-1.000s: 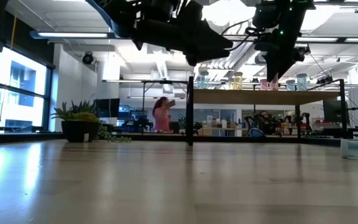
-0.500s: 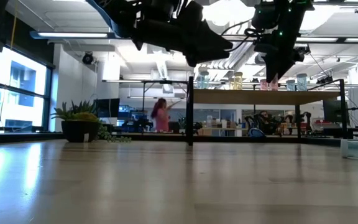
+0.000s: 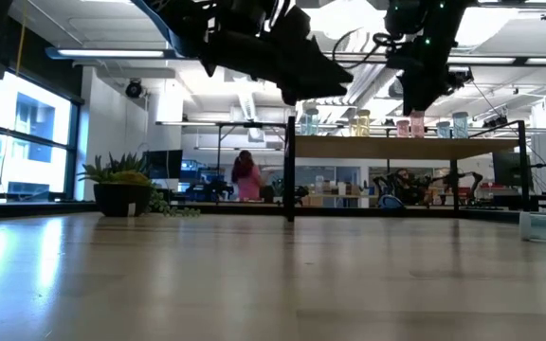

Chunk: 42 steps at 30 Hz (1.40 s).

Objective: Pick and place medicine bottles onto shelf by color
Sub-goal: Put the blue pill bottle aligned with the other blue pill bottles on the shelf

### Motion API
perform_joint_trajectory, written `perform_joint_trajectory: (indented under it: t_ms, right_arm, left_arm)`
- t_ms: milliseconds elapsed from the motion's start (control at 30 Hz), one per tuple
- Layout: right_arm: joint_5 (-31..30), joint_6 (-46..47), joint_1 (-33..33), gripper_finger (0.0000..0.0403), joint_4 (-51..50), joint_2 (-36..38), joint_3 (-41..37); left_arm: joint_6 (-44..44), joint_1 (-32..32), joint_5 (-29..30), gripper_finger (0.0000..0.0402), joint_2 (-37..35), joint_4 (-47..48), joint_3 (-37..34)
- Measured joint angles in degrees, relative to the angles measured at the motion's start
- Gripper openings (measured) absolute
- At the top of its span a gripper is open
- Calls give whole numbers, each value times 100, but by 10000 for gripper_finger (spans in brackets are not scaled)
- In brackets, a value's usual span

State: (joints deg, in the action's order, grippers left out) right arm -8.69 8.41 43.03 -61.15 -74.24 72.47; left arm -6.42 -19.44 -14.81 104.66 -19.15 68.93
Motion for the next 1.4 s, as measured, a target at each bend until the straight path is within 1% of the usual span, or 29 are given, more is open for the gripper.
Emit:
perform_joint_trajectory:
  t_ms: [133, 333, 500, 633, 800, 867, 1133, 1233, 1300, 1400]
  right_arm:
    - [0, -99, -5, 160, -191, 41, 317]
    - [0, -116, -163, 160, -446, 316, 520]
    - [-3, 69, -559, 160, -689, 726, 392]
    - [-8, 251, -997, 160, -680, 1007, 202]
    - [-9, 586, -1568, 160, -664, 1264, -163]
    - [-13, 704, -1803, 160, -549, 1341, -329]
    - [-115, 1082, -2625, 160, -259, 1429, -652]
    - [-231, 1136, -2918, 160, -101, 1425, -721]
    - [-282, 1232, -3083, 160, 28, 1432, -775]
    - [-348, 1278, -3304, 160, 105, 1431, -866]
  left_arm:
    - [-100, 1, 361, 239, -60, 274, 0]
    - [-149, 73, 454, 239, -234, 563, 1]
    - [-172, 153, 676, 239, -649, 1230, 0]
    - [-172, 228, 695, 239, -1082, 1815, 3]
    - [-80, 457, 703, 239, -1579, 2811, 4]
    - [75, 545, 763, 239, -1817, 3396, -2]
    - [739, 1354, 1801, 239, -2418, 5026, -3]
    - [1073, 1743, 2078, 239, -2474, 5451, 13]
    - [1315, 1976, 2240, 239, -2527, 5948, -12]
    - [1711, 2378, 2483, 239, -2530, 6345, 6]
